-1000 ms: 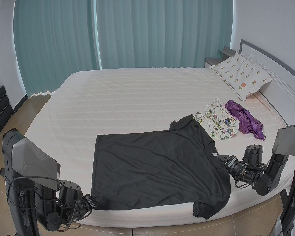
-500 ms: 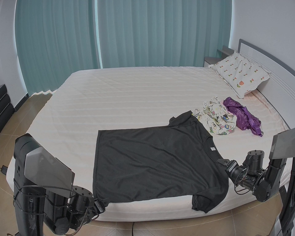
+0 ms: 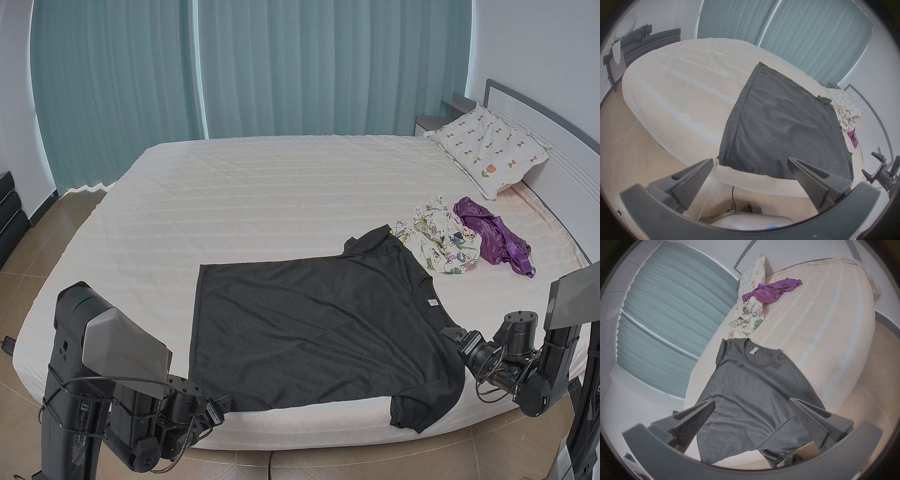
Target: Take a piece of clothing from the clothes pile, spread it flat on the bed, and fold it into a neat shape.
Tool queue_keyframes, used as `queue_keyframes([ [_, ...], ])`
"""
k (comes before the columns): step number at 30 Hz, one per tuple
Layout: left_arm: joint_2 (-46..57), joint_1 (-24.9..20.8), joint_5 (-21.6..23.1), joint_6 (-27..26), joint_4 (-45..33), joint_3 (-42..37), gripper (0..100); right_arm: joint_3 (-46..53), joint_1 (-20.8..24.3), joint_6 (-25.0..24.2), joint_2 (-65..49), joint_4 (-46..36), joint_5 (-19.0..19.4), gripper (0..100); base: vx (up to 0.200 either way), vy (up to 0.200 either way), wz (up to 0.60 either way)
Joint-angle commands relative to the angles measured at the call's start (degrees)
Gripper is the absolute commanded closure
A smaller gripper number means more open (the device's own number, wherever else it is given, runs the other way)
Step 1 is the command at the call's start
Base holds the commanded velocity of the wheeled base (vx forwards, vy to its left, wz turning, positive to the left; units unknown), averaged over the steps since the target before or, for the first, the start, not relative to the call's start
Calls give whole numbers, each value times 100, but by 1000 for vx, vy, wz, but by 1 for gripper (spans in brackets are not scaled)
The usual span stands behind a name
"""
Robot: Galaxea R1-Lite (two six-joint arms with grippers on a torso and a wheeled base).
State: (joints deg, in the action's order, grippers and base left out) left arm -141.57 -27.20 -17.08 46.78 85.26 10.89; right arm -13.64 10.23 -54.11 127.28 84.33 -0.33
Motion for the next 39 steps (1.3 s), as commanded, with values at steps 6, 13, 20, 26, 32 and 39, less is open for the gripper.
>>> queue_keyframes([
  [6,-134,118,3,-81,-1,177,0,37,14,6,25,13,-2,0,0,0,0],
  [13,-20,171,-32,-54,8,115,100,327,-47,410,25,4,121,0,0,0,0],
  [20,534,452,-85,-151,-9,-219,100,626,-531,1087,69,4,595,0,0,0,0],
  [26,516,909,56,-327,-1,-368,100,564,-882,1404,385,30,859,0,0,0,0],
  [32,358,909,284,-204,8,-333,100,538,-891,1456,693,285,1035,0,0,0,0],
  [39,349,900,469,-134,8,-342,100,301,-900,1650,1150,523,1395,0,0,0,0],
])
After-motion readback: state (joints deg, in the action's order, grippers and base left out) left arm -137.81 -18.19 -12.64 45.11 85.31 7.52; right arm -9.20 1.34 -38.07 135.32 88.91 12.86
